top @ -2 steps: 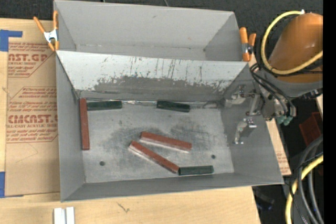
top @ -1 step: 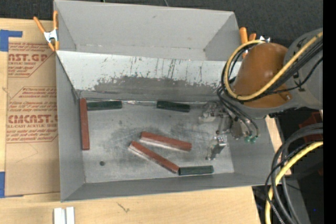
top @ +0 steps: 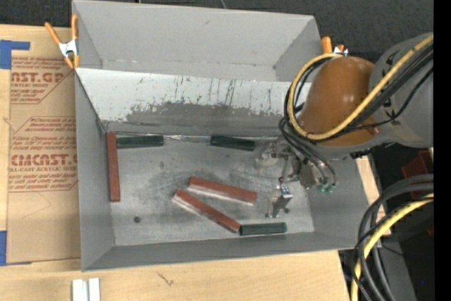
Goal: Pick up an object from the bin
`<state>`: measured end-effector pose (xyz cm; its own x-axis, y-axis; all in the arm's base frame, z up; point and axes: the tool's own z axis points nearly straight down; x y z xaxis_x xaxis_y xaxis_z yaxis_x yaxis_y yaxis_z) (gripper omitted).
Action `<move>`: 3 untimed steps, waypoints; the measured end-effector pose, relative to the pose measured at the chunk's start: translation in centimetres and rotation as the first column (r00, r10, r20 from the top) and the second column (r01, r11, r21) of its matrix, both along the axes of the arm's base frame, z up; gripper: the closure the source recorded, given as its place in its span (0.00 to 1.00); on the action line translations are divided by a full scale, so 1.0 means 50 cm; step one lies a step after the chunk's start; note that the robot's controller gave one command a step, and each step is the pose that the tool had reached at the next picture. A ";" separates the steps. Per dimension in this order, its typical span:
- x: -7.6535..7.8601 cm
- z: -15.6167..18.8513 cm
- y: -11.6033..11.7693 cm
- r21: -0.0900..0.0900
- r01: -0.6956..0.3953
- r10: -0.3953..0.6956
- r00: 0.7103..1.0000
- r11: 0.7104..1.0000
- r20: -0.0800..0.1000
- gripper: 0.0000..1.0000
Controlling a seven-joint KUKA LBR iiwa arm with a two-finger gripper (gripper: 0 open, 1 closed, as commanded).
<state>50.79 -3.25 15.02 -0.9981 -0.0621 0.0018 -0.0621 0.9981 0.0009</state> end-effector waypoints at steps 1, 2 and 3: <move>0.006 -0.015 0.070 -0.001 0.318 -0.318 0.948 0.948 0.002 0.00; -0.007 -0.128 0.101 0.000 0.128 -0.128 0.992 0.992 0.004 0.00; -0.049 -0.144 0.125 -0.007 0.351 -0.351 0.936 0.936 -0.004 1.00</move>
Offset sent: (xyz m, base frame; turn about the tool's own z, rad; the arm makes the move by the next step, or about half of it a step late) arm -0.0068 0.0541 -0.0802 0.1009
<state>48.32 2.99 7.83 -0.9563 0.2924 0.0067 0.2924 0.9563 -0.0061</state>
